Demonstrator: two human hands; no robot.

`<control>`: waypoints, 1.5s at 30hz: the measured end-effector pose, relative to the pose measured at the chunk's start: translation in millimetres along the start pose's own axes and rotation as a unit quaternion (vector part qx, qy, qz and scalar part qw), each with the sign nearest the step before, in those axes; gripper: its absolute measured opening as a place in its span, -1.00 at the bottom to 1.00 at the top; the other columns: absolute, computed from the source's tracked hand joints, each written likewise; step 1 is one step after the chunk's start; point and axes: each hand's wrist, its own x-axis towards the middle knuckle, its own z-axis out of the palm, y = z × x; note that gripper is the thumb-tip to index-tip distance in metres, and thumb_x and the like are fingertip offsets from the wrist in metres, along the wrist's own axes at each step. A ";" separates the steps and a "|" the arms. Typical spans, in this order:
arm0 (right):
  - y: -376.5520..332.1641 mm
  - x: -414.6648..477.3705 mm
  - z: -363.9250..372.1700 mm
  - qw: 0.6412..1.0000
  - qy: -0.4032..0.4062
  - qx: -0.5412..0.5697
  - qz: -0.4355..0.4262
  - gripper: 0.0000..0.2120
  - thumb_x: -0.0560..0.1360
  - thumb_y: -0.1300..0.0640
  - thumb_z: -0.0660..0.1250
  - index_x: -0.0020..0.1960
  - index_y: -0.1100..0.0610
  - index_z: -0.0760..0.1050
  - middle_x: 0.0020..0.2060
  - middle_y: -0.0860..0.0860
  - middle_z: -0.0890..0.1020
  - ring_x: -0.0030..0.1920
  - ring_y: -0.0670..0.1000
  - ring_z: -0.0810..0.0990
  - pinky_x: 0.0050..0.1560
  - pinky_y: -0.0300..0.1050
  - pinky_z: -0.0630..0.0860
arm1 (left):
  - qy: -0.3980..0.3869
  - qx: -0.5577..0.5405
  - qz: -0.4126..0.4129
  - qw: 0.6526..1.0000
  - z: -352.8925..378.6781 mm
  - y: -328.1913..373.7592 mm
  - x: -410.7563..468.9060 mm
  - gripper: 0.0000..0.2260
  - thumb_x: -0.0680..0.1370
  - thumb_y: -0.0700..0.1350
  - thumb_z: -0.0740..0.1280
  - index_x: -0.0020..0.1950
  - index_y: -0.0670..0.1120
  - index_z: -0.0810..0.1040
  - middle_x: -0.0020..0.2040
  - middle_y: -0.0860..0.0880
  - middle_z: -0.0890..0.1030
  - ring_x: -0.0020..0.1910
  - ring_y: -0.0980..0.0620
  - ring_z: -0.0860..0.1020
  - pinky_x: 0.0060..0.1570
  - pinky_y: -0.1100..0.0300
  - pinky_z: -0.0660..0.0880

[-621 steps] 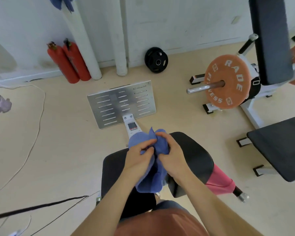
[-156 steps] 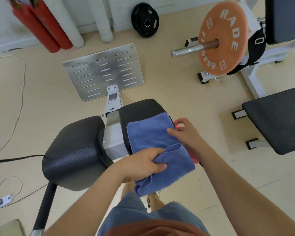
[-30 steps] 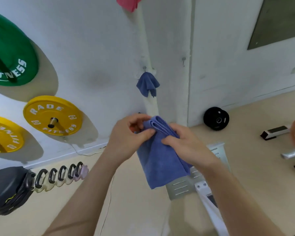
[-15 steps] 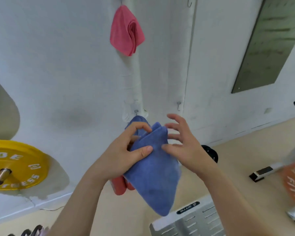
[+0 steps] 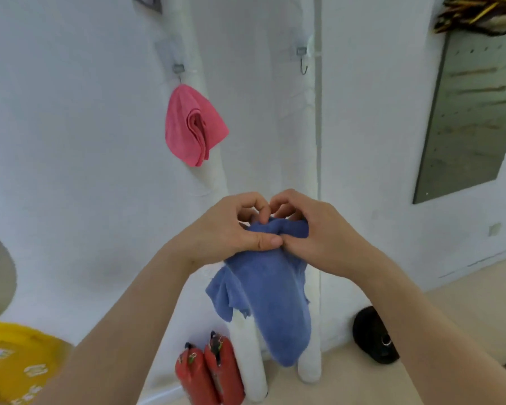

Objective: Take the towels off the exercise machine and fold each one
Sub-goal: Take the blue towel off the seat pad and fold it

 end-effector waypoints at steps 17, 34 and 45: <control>67.4 183.4 -54.2 0.975 0.081 -0.202 0.039 -0.87 0.48 0.08 0.31 -0.05 -0.13 0.41 -0.01 -0.13 0.49 0.00 -0.11 0.42 0.01 -0.04 0.38 | -0.003 -0.005 0.112 0.994 -87.5 -0.8 200.1 -0.86 0.34 -0.19 0.52 -0.14 -0.12 0.68 -0.18 -0.15 0.69 -0.17 0.04 0.64 -0.08 0.15 0.59; 100.9 302.1 -180.2 0.982 0.025 0.121 0.144 -0.66 0.53 0.07 0.34 0.09 0.37 0.56 -0.05 0.21 0.56 -0.01 0.11 0.52 0.14 0.04 0.46 | -0.034 -0.035 0.096 0.994 -124.5 31.1 359.9 -0.82 0.53 -0.06 0.37 -0.03 -0.18 0.59 -0.13 -0.04 0.64 -0.11 0.04 0.57 0.00 0.11 0.49; 150.5 364.8 -169.6 0.956 0.247 -0.063 0.145 -0.77 0.48 0.07 0.40 -0.11 0.26 0.61 -0.28 0.09 0.60 -0.25 0.00 0.51 -0.19 -0.11 0.46 | 0.281 0.165 0.225 0.918 -102.5 5.7 423.7 -0.93 0.48 -0.14 0.35 -0.14 0.03 0.59 -0.16 0.11 0.55 -0.10 0.08 0.49 -0.08 0.27 0.34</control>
